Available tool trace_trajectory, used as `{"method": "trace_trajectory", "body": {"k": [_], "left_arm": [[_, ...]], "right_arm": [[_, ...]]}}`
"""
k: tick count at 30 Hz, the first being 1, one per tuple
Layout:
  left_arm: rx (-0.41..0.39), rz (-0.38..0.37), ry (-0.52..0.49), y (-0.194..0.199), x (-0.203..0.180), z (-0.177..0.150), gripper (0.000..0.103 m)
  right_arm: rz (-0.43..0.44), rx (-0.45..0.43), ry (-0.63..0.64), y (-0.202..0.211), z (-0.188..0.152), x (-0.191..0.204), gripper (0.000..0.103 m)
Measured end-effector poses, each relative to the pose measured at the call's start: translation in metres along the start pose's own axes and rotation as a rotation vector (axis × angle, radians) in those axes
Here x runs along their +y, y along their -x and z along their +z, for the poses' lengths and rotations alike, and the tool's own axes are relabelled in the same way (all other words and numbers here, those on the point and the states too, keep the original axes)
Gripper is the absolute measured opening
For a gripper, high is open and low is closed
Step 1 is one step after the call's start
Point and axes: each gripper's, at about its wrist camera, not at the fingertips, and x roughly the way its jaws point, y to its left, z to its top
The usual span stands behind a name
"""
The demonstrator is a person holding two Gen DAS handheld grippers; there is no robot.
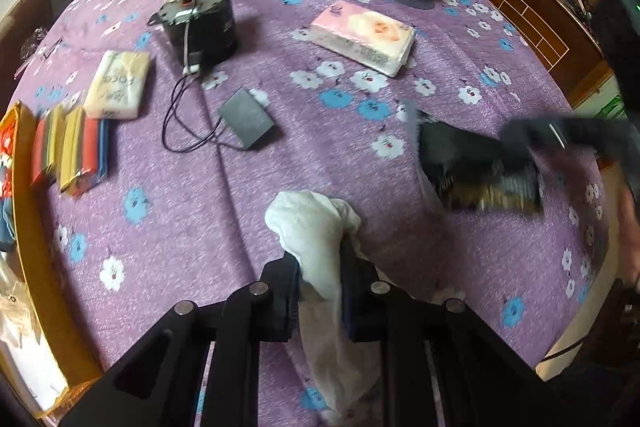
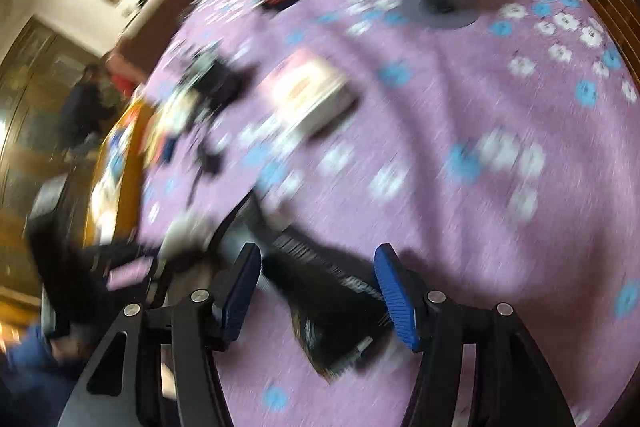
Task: Organize soft objects
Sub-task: 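Carry the black snack bag and white tissue over the tray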
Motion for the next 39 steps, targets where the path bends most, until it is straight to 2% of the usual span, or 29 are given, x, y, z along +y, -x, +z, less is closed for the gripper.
{"method": "trace_trajectory", "body": {"k": [2, 4, 9, 11, 12, 14, 17, 22, 29, 39], "left_arm": [[0.001, -0.013, -0.003, 0.001, 0.003, -0.001, 0.016], [-0.007, -0.019, -0.020, 0.001, 0.003, -0.002, 0.016], [-0.028, -0.037, -0.054, 0.001, 0.004, -0.006, 0.016], [-0.036, -0.046, -0.060, 0.002, 0.006, -0.007, 0.016], [-0.040, -0.047, -0.064, 0.004, 0.007, -0.008, 0.016], [-0.060, -0.038, -0.072, 0.009, 0.010, -0.011, 0.015], [-0.098, -0.034, -0.071, 0.022, 0.019, -0.015, 0.015], [-0.172, 0.003, -0.059, 0.047, 0.035, -0.018, 0.015], [-0.265, 0.087, -0.065, 0.083, 0.059, -0.023, 0.015], [-0.327, 0.162, -0.041, 0.113, 0.096, -0.035, 0.015]], "right_arm": [[-0.045, -0.040, 0.059, 0.005, -0.013, 0.015, 0.065], [-0.069, -0.056, 0.127, 0.006, -0.017, 0.025, 0.072], [-0.185, 0.001, 0.264, -0.019, -0.016, 0.041, 0.073], [-0.198, 0.030, 0.294, -0.029, -0.018, 0.044, 0.072], [-0.206, 0.043, 0.288, -0.034, -0.020, 0.044, 0.066], [-0.231, 0.034, 0.266, -0.039, -0.023, 0.048, 0.041], [-0.202, 0.018, 0.194, -0.035, -0.025, 0.054, 0.032], [-0.155, -0.053, 0.122, -0.025, -0.020, 0.081, 0.032], [-0.097, -0.126, 0.143, -0.015, -0.005, 0.128, 0.032], [-0.067, -0.135, 0.193, -0.026, 0.006, 0.175, 0.032]]}}
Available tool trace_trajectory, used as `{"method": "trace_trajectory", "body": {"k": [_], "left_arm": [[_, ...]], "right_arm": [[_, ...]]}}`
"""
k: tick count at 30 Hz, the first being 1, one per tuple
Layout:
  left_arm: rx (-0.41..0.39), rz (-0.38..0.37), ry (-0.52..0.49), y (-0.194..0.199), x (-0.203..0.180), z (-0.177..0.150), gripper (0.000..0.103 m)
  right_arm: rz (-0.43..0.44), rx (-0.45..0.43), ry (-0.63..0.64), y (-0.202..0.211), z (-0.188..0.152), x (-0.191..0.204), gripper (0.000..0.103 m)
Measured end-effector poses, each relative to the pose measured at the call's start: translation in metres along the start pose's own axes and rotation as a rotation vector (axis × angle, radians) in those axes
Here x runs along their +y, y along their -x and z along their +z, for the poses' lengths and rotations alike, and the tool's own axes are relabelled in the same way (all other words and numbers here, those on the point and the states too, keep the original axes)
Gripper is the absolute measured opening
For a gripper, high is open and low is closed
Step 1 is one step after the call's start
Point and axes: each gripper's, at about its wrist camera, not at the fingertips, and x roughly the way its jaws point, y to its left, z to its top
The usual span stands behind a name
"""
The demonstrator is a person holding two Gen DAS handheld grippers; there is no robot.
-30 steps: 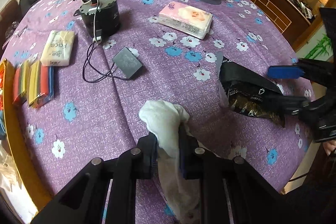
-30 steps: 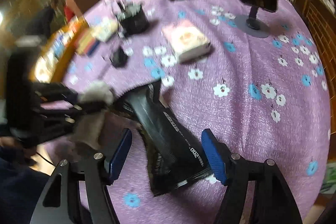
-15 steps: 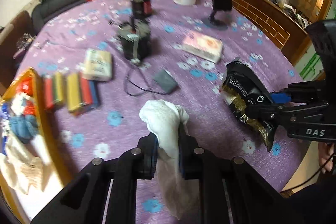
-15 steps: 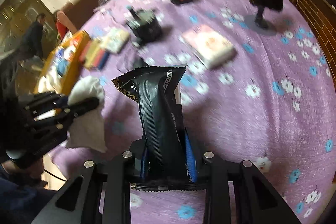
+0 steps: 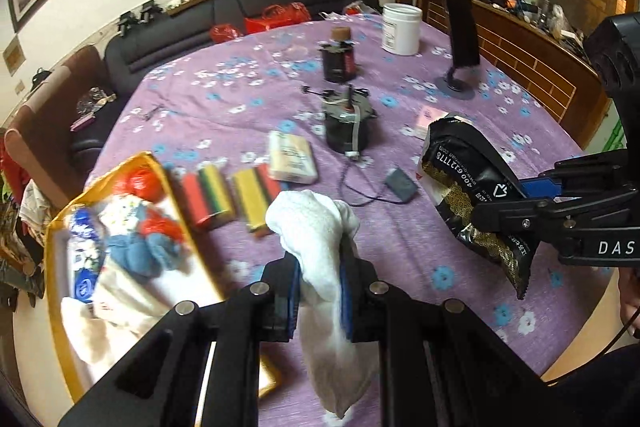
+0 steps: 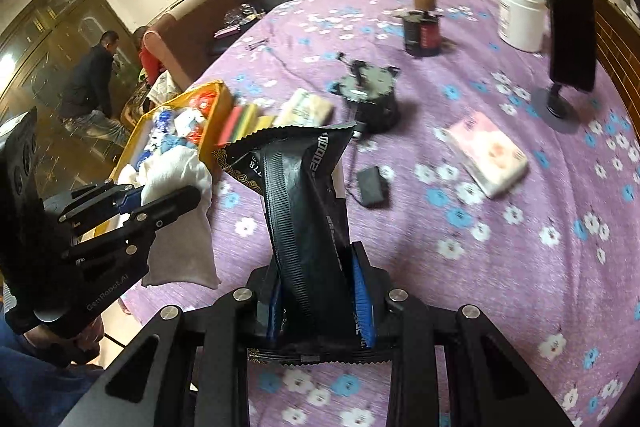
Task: Organize soft objects
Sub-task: 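Carry the black snack bag and white tissue over the tray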
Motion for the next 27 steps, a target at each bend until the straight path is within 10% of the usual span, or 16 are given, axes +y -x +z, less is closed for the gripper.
{"method": "trace_trajectory", "body": {"k": [27], "left_arm": [[0.010, 0.152, 0.256, 0.035, 0.138, -0.063, 0.016]], "right_arm": [[0.124, 0.120, 0.229, -0.075, 0.042, 0.151, 0.033]]}}
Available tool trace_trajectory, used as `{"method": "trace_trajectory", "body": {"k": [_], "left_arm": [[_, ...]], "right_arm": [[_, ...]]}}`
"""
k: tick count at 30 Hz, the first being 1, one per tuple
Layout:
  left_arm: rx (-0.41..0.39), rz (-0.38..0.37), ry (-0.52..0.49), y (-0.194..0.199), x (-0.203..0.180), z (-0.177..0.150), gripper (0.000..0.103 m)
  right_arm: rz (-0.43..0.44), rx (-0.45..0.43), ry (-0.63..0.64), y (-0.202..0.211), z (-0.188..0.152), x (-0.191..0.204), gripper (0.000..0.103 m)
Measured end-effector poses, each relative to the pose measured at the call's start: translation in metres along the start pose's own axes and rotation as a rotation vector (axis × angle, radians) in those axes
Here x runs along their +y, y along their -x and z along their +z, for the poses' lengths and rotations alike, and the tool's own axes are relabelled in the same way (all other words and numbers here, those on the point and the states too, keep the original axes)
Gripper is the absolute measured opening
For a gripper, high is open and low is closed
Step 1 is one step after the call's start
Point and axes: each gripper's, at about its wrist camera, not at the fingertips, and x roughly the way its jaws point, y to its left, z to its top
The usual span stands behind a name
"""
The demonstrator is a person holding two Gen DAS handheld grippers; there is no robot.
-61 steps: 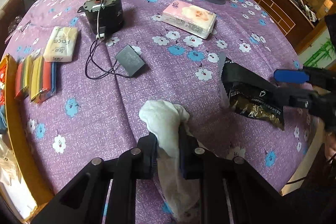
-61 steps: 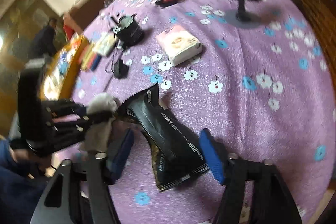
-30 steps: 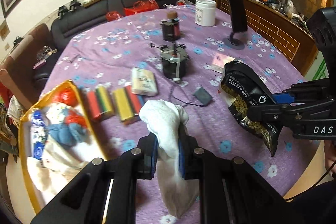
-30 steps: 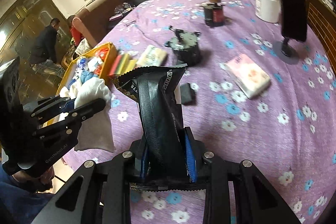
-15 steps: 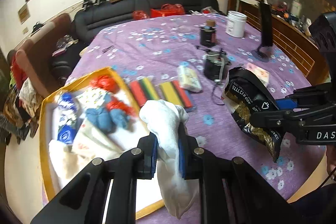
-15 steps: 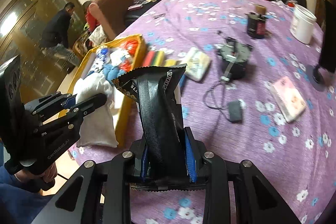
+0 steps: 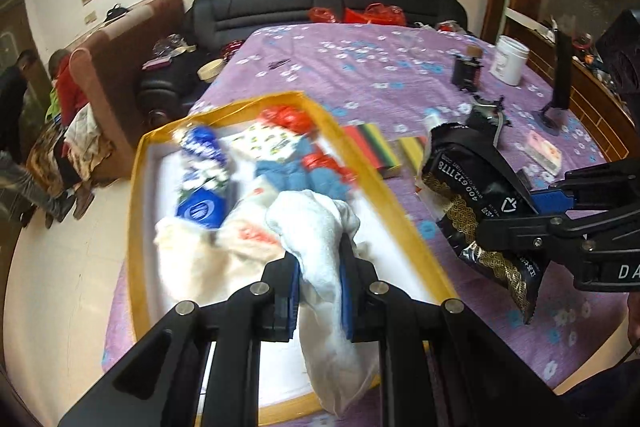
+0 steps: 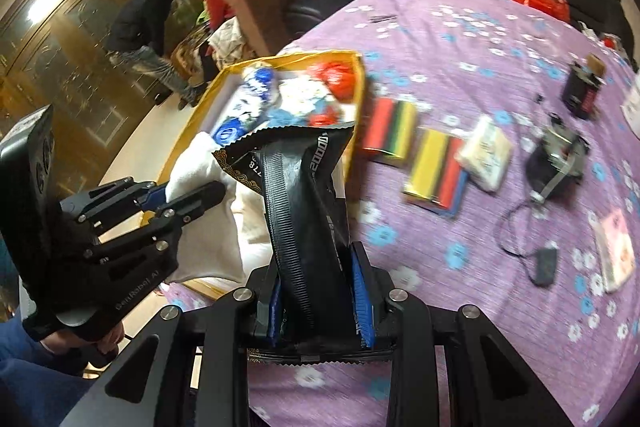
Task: Organize soft objects
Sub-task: 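Carry the black snack bag and white tissue over the tray, then open both grippers to drop the snack bag and tissue into the tray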
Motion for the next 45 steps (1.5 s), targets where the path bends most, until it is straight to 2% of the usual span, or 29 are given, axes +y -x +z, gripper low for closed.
{"method": "trace_trajectory", "body": {"k": [9, 16, 35, 45], "left_arm": [[0.043, 0.031, 0.016, -0.009, 0.036, -0.013, 0.016], [0.055, 0.037, 0.007, -0.016, 0.052, -0.015, 0.016], [0.086, 0.054, -0.054, -0.040, 0.050, -0.022, 0.016], [0.099, 0.065, -0.064, -0.047, 0.048, -0.023, 0.016]], "right_arm": [[0.035, 0.032, 0.029, -0.039, 0.014, 0.037, 0.033], [0.034, 0.043, 0.008, -0.059, 0.023, 0.042, 0.033], [0.015, 0.126, 0.000, -0.095, 0.013, 0.043, 0.033], [0.010, 0.138, -0.005, -0.103, 0.017, 0.042, 0.033]]}}
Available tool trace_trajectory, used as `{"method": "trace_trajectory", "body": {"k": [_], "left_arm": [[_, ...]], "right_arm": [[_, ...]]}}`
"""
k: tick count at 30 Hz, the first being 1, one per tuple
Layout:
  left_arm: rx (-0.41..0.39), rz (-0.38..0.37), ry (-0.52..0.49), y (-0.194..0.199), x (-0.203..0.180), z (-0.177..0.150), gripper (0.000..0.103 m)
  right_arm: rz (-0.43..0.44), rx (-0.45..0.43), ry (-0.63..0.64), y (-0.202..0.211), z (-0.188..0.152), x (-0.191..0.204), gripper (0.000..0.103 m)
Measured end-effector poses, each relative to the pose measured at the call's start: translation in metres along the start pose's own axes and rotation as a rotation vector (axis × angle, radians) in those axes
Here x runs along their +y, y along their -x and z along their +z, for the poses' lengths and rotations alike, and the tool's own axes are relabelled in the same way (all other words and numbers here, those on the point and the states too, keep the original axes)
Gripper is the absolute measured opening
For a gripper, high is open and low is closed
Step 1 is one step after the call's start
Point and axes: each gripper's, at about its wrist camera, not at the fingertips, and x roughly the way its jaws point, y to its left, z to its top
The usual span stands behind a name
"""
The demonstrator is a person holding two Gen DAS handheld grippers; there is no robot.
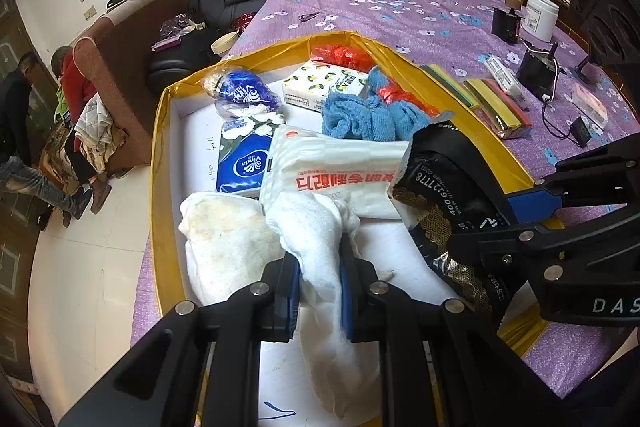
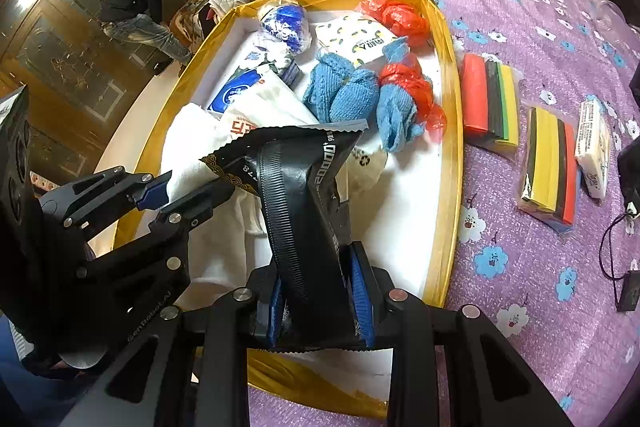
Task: Organize soft objects
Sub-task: 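Open both grippers to drop the snack bag and tissue into the tray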
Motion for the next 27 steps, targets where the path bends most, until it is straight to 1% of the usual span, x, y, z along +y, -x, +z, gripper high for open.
{"method": "trace_trajectory", "body": {"k": [11, 17, 22, 27], "left_arm": [[0.012, 0.001, -0.005, -0.008, -0.002, 0.001, 0.016], [0.014, 0.001, 0.001, -0.010, -0.002, 0.002, 0.016], [0.007, -0.005, 0.023, -0.009, -0.002, 0.000, 0.018], [0.001, -0.010, 0.041, -0.003, -0.002, 0.000, 0.024]], "right_arm": [[-0.018, 0.000, 0.007, -0.011, 0.012, 0.001, 0.033], [-0.037, -0.017, 0.018, -0.016, 0.019, 0.001, 0.033], [-0.035, -0.028, 0.020, -0.011, 0.015, 0.001, 0.035], [-0.031, -0.044, 0.030, 0.002, 0.006, 0.002, 0.037]]}}
